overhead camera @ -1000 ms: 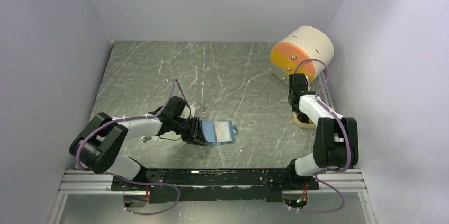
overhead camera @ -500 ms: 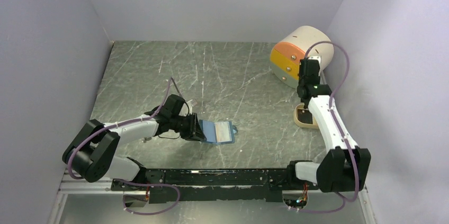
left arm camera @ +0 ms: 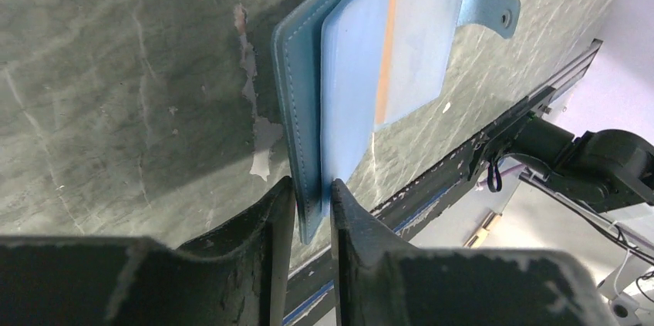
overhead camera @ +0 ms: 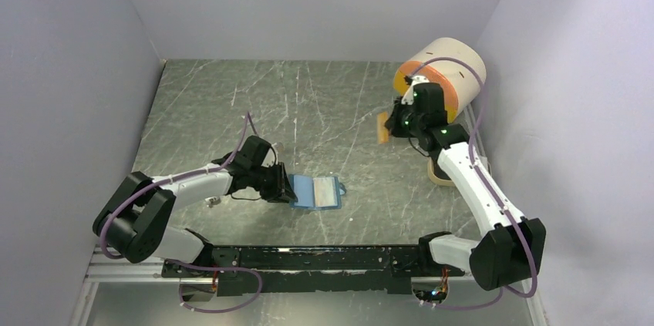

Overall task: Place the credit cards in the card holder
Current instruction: Insert the credit card into the card holder.

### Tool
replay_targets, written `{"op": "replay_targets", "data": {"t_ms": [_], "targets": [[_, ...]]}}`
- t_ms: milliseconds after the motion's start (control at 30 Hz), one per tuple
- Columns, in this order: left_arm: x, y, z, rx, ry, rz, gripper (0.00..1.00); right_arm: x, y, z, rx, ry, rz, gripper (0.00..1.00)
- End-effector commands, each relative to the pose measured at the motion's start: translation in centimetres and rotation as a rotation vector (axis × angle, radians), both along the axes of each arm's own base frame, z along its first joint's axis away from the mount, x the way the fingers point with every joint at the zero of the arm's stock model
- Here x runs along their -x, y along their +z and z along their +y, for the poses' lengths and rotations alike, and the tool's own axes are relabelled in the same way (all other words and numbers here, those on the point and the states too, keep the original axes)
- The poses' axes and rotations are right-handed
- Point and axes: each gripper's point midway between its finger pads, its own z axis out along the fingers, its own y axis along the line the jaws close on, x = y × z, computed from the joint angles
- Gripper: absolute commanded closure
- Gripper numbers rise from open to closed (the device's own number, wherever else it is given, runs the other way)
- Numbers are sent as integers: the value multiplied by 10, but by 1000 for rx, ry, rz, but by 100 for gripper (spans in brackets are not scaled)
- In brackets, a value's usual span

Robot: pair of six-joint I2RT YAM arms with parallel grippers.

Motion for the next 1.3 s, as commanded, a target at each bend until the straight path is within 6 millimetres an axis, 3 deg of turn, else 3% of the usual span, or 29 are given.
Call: {"op": "replay_targets", "data": {"t_ms": [0,167,533,600,733,1033,1267], "targets": [[-10,2,4,-15,51,2,70,15,15,80,-266,227,-6,100],[-15,2,-3,30,79,23,72,41,-17,121,-424,324,105,100],[-25,-10,8,-91,129,64,70,93,-76,186,-474,456,256,100],[-28,-10,10,-98,149,58,70,95,-91,184,-474,406,266,100],[-28,-10,10,-100,149,66,69,94,-101,183,-524,355,248,100],[-10,-22,17,-97,166,117,74,108,-132,188,-576,333,335,100],[-5,-26,20,-104,159,118,76,113,-141,185,-617,282,357,100]]}}
